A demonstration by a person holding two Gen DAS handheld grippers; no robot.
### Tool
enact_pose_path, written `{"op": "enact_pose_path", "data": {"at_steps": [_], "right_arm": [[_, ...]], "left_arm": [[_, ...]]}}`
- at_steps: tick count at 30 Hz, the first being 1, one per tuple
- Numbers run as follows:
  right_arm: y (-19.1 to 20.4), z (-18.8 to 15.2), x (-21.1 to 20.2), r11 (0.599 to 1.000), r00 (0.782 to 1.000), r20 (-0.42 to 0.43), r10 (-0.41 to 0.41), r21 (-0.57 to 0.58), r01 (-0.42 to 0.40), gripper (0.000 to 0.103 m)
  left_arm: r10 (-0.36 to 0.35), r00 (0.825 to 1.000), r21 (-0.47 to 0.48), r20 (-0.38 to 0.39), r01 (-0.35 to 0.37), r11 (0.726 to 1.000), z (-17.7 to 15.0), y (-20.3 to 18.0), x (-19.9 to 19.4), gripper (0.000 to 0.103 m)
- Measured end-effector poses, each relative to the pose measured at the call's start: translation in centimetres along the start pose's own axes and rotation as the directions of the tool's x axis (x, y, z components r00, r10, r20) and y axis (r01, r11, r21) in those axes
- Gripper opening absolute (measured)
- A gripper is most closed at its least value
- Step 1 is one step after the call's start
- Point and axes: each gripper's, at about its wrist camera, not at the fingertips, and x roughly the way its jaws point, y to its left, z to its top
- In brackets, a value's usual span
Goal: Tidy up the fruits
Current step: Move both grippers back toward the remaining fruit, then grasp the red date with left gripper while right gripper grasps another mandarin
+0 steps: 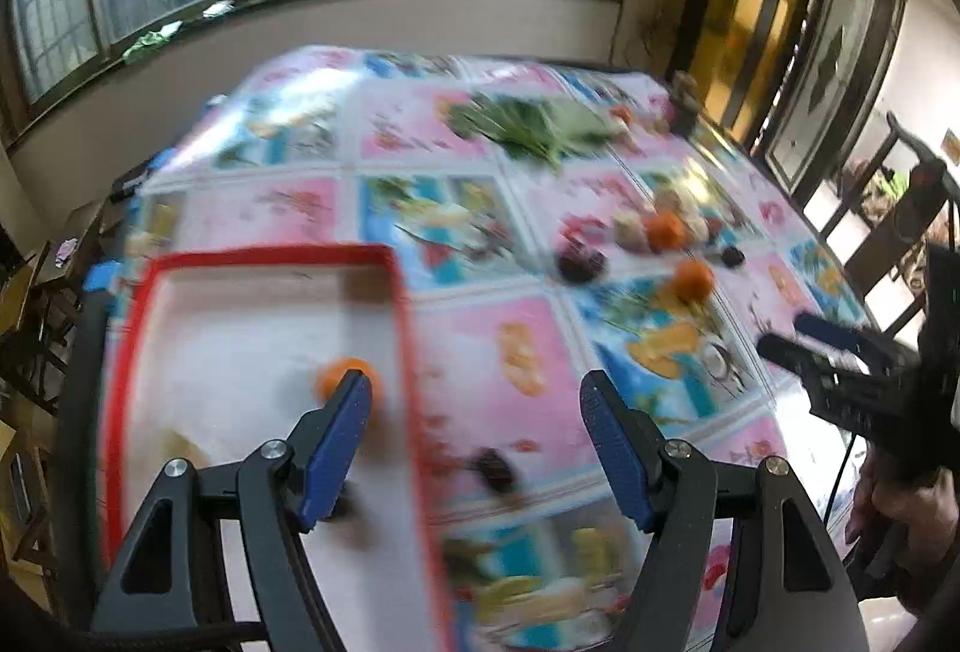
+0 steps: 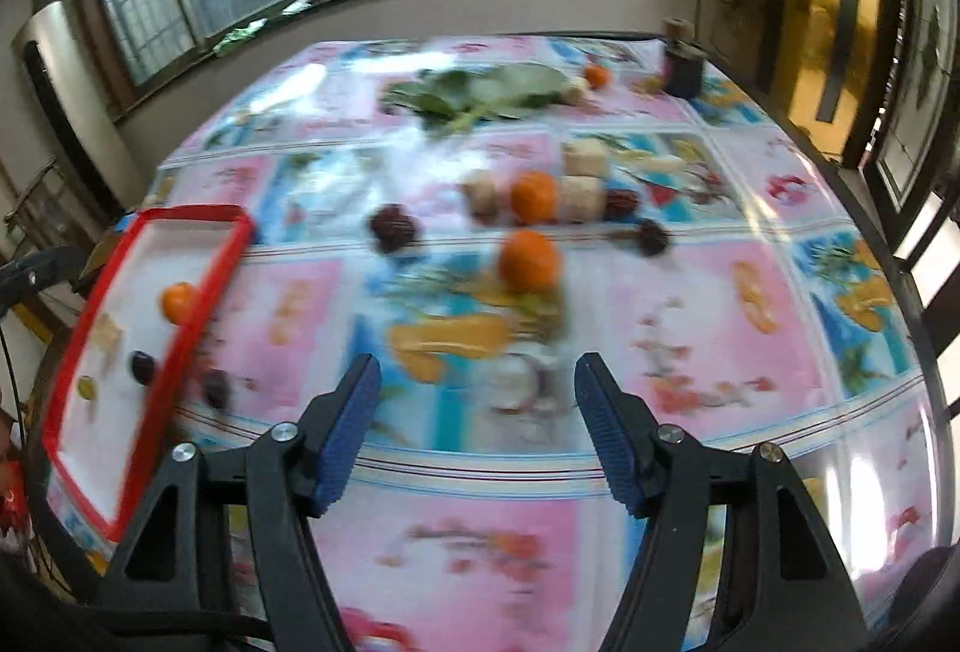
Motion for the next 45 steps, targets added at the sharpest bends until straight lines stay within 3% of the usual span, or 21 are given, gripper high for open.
{"op": "enact_pose_path", "data": {"at_steps": [8, 17, 22, 24, 29, 32, 38, 42, 45], "right_arm": [[-3.5, 1.7, 2.9, 1.000, 0.999, -0.028, 0.016, -0.022, -0.017, 0.068], [-1.8, 4.1, 7.8, 0.991, 0.996, -0.086, 0.036, -0.126, -0.046, 0.068], [-1.1, 4.4, 9.5, 0.986, 0.993, -0.118, 0.028, -0.159, -0.046, 0.068], [-0.9, 4.5, 9.7, 0.983, 0.994, -0.110, 0.022, -0.177, -0.041, 0.060], [-0.6, 4.7, 9.9, 0.981, 0.994, -0.104, 0.016, -0.192, -0.036, 0.056], [-0.7, 4.7, 9.9, 0.980, 0.995, -0.097, 0.012, -0.197, -0.031, 0.051], [-0.9, 4.8, 10.0, 0.982, 0.996, -0.085, 0.015, -0.188, -0.031, 0.044], [-1.3, 5.1, 10.0, 0.986, 0.996, -0.084, 0.032, -0.160, -0.045, 0.039], [-1.3, 5.1, 10.0, 0.986, 0.996, -0.084, 0.036, -0.157, -0.049, 0.039]], "left_arm": [[0.090, 0.993, -0.031, -0.070, -0.092, 0.995, -2.9, -3.8, 3.6, 0.072], [0.133, 0.984, -0.112, -0.120, -0.146, 0.983, -4.4, -3.0, 5.7, 0.072], [0.090, 0.989, -0.200, -0.115, -0.112, 0.973, -4.4, -1.4, 6.3, 0.067], [0.108, 0.987, -0.184, -0.116, -0.129, 0.974, -4.1, -1.7, 6.7, 0.067], [0.093, 0.991, -0.182, -0.101, -0.110, 0.977, -3.9, -1.7, 7.0, 0.065], [0.078, 0.993, -0.204, -0.094, -0.095, 0.974, -3.9, -1.1, 6.6, 0.057], [0.118, 0.988, -0.184, -0.102, -0.135, 0.973, -4.3, -1.1, 6.5, 0.042], [0.167, 0.981, -0.186, -0.101, -0.183, 0.965, -4.8, -1.0, 6.2, 0.023], [0.176, 0.979, -0.188, -0.103, -0.193, 0.963, -4.9, -1.0, 6.1, 0.017]]}}
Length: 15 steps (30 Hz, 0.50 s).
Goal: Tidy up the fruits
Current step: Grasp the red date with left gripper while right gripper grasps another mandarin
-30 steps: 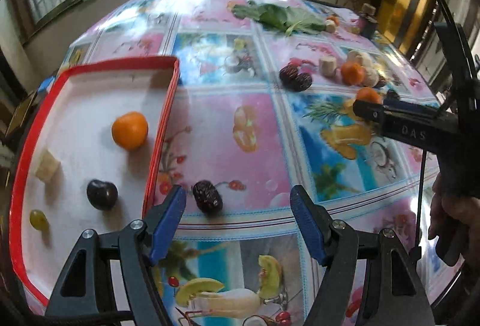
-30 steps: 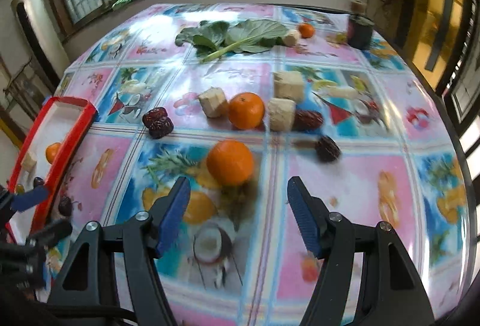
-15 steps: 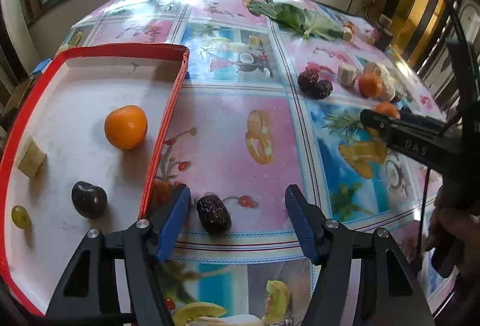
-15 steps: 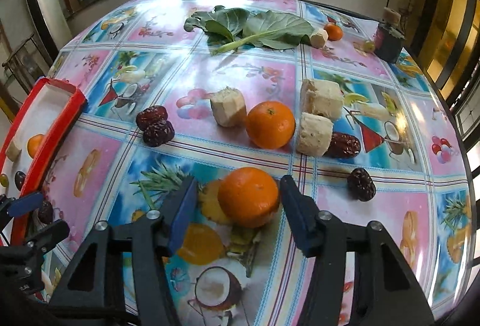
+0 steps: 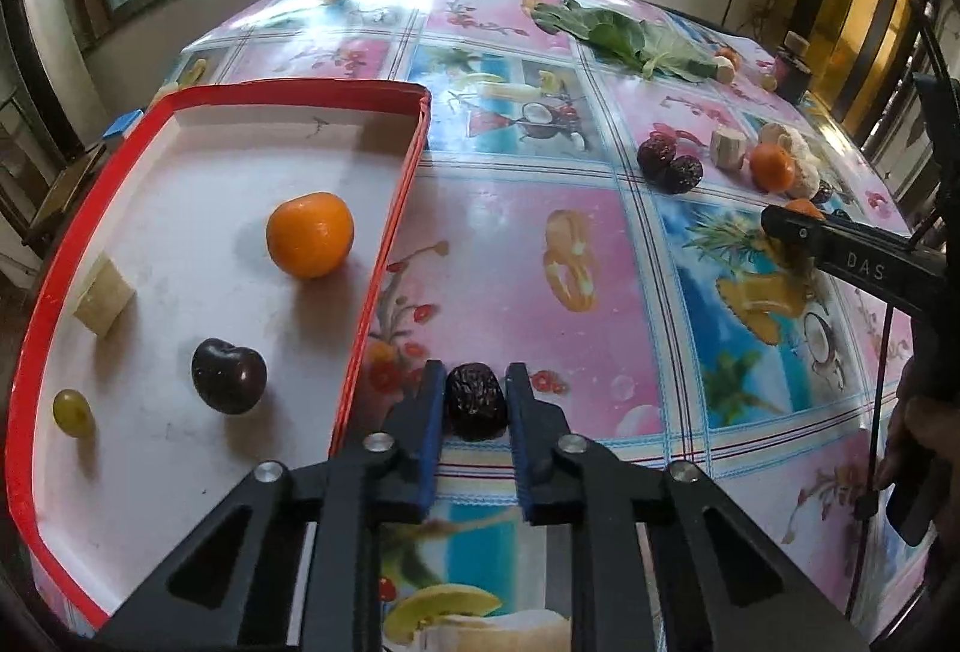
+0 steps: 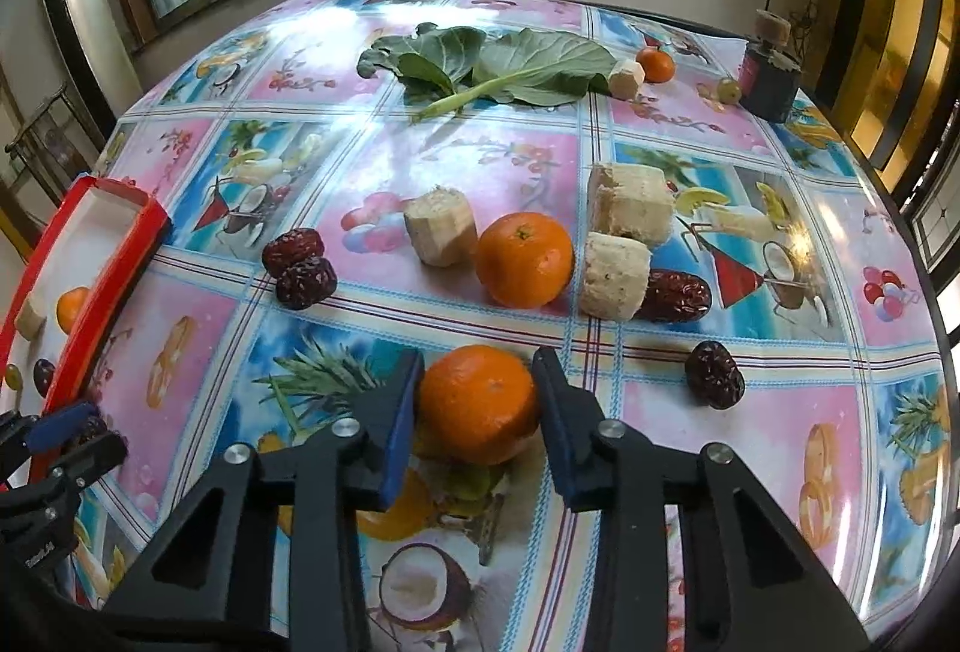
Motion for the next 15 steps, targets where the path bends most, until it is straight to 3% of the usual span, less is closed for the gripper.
{"op": "enact_pose_path", "data": {"at_steps": [4, 15], "right_arm": [[-0.1, 0.0, 0.0, 1.000, 1.000, 0.002, 0.003, 0.002, -0.003, 0.038], [0.3, -0.4, -0.7, 0.999, 0.999, -0.009, 0.047, 0.007, -0.047, 0.038]], "left_arm": [[0.021, 1.000, 0.012, 0.005, -0.021, 1.000, -0.3, -0.5, -0.2, 0.016], [-0.031, 0.999, 0.023, 0.021, 0.030, 0.999, 0.3, -1.1, -1.8, 0.016]]}}
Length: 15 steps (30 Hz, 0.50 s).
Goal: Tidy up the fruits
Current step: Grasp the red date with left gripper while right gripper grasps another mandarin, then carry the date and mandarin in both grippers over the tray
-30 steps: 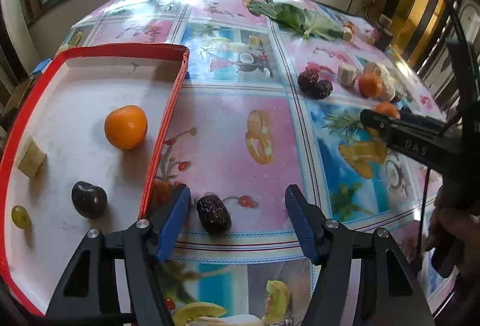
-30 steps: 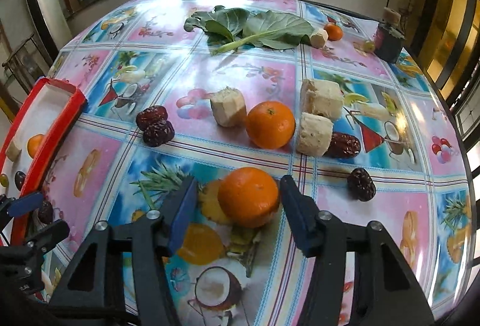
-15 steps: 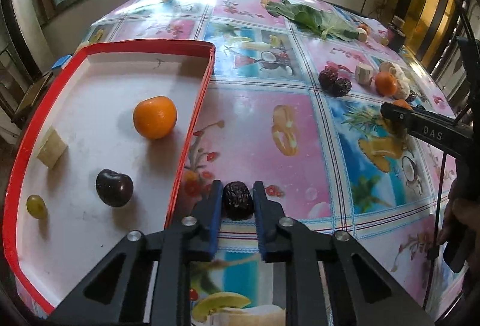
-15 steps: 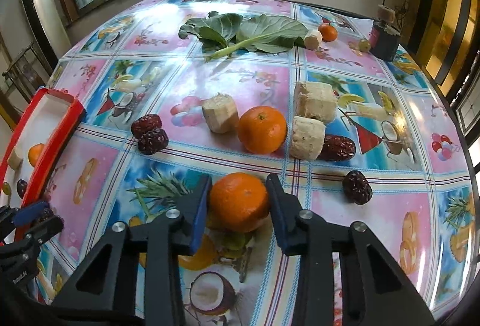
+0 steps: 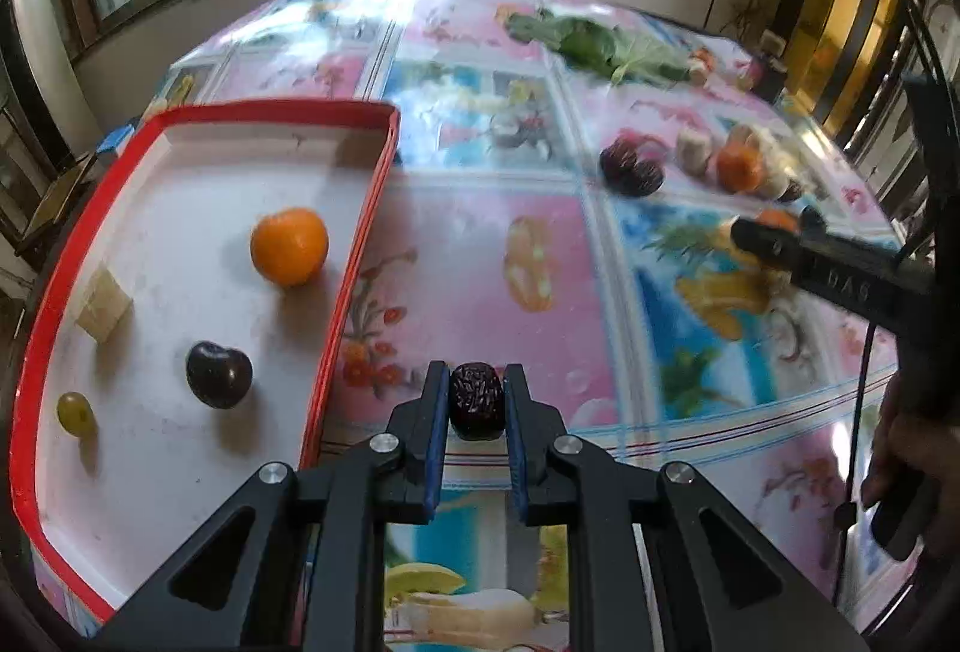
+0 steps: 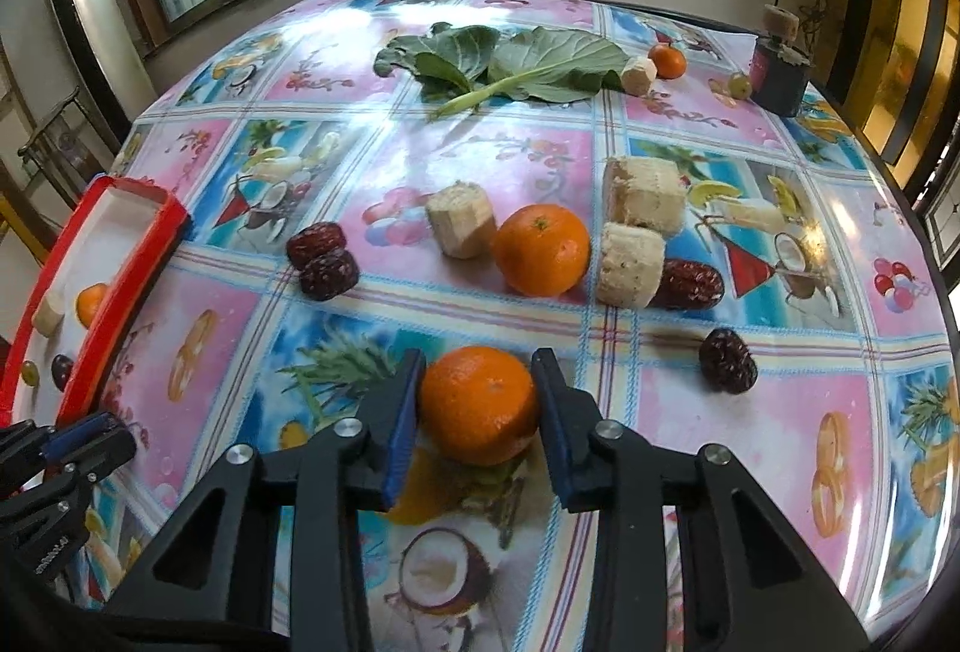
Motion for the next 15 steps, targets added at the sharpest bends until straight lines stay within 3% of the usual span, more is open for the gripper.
{"op": "enact_pose_path", "data": {"at_steps": [8, 15], "right_arm": [[1.3, -0.5, -2.6, 0.999, 0.999, 0.015, 0.043, 0.016, -0.043, 0.038], [6.7, 0.5, -5.3, 0.994, 0.993, 0.056, 0.107, -0.041, -0.104, 0.038]], "left_arm": [[-0.023, 0.997, -0.049, 0.070, 0.026, 0.998, 1.2, 2.7, -3.8, 0.016], [0.084, 0.991, -0.117, 0.108, -0.071, 0.991, 0.6, 9.3, -7.1, 0.016]]}}
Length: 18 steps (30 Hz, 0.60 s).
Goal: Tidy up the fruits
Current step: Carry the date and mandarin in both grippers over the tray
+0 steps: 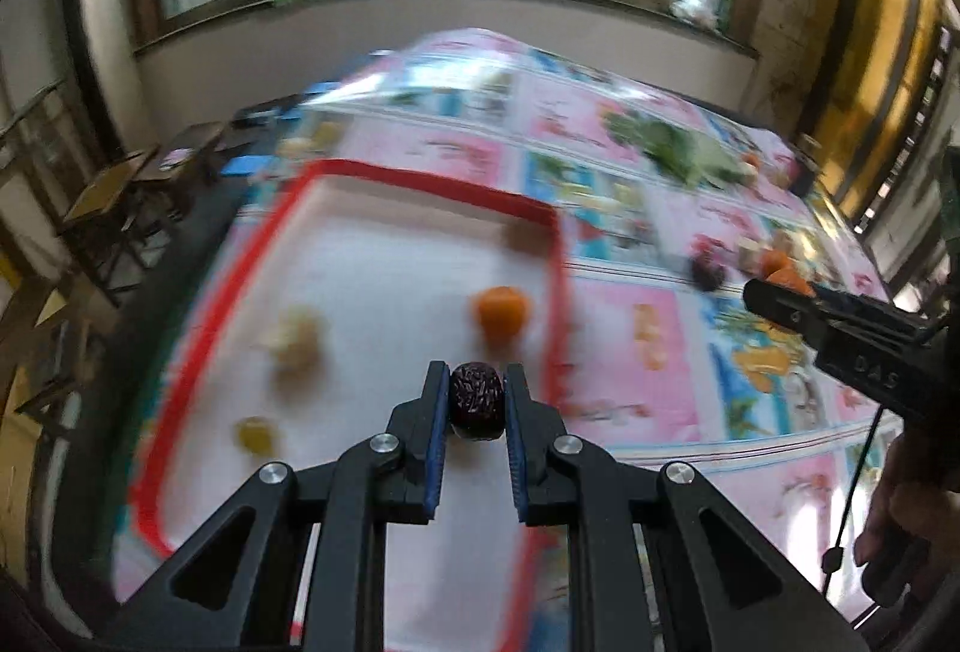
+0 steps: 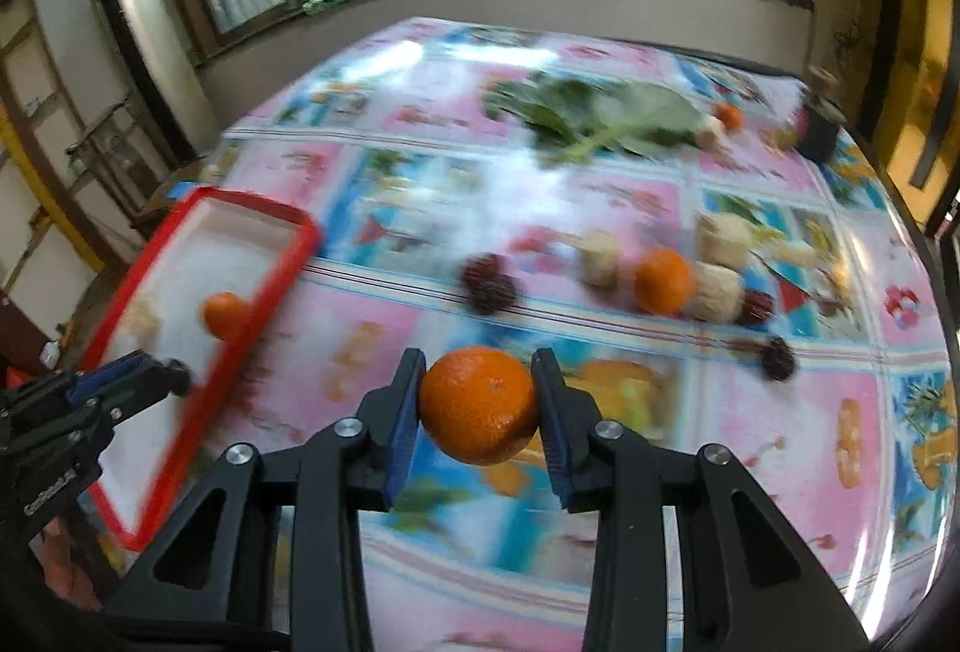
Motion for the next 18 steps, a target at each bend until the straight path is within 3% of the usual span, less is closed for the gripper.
{"op": "enact_pose_path", "data": {"at_steps": [5, 10, 18], "right_arm": [[6.4, 1.4, 0.2, 0.994, 0.997, 0.012, 0.081, -0.073, -0.080, 0.038], [12.7, 1.8, 1.7, 0.977, 0.989, -0.015, 0.150, -0.151, -0.150, 0.038], [19.1, -0.9, 3.7, 0.948, 0.976, -0.097, 0.196, -0.234, -0.214, 0.038]], "left_arm": [[0.062, 0.998, -0.021, -0.018, -0.062, 0.998, -0.9, 3.8, -0.4, 0.016], [0.078, 0.996, -0.045, -0.038, -0.079, 0.996, -1.9, 6.5, -0.2, 0.016], [0.069, 0.996, -0.034, -0.060, -0.071, 0.997, -2.9, 7.7, 0.5, 0.016]]}}
